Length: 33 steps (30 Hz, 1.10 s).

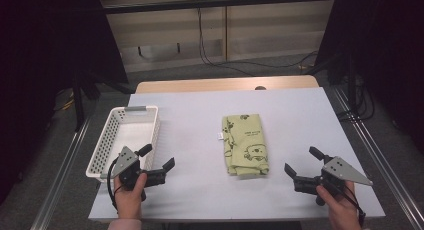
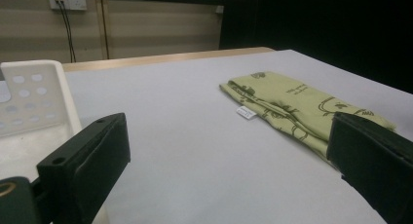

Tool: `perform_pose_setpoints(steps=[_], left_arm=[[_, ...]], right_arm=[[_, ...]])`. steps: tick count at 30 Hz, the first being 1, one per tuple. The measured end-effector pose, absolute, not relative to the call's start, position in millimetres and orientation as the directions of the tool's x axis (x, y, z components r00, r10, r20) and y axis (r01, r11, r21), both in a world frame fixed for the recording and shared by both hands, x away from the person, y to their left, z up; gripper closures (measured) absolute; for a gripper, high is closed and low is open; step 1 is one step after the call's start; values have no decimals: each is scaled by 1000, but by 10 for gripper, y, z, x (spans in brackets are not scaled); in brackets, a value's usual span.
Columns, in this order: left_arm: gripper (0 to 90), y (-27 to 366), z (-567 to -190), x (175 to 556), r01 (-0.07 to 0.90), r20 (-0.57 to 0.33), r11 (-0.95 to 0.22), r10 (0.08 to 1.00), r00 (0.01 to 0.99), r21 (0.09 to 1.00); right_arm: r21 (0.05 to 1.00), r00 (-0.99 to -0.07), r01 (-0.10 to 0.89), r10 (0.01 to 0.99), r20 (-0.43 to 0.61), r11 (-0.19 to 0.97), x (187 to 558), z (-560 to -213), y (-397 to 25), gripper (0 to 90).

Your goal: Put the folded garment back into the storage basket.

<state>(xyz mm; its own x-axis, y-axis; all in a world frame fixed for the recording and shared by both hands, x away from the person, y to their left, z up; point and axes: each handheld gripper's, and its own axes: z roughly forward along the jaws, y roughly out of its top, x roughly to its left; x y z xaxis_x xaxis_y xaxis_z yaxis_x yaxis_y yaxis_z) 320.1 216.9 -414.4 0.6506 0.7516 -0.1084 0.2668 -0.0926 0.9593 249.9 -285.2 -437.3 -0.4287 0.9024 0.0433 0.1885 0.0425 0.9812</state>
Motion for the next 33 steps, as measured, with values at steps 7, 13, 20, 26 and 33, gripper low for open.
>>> perform_pose_setpoints(steps=[7, 13, 20, 26, 33], left_arm=[[23, 2092, -4133, 3230, 282, -138, -70, 746, 652, 957], [22, 2019, -4120, 3282, 287, -143, -67, 747, 649, 956], [22, 1872, -4092, 3351, 281, -119, -102, 732, 671, 954], [21, 1780, -4098, 3388, 288, -120, -114, 721, 683, 951], [21, 1684, -4088, 3447, 302, -136, -111, 712, 689, 947]], right_arm=[[981, -425, 189, 904, 37, 49, 2494, -4372, -2859, 4], [981, -422, 188, 906, 39, 46, 2496, -4374, -2866, 4], [981, -435, 186, 900, 36, 50, 2502, -4373, -2860, 4], [982, -436, 184, 899, 35, 50, 2501, -4370, -2863, 5], [982, -440, 180, 897, 34, 51, 2495, -4373, -2865, 6]])
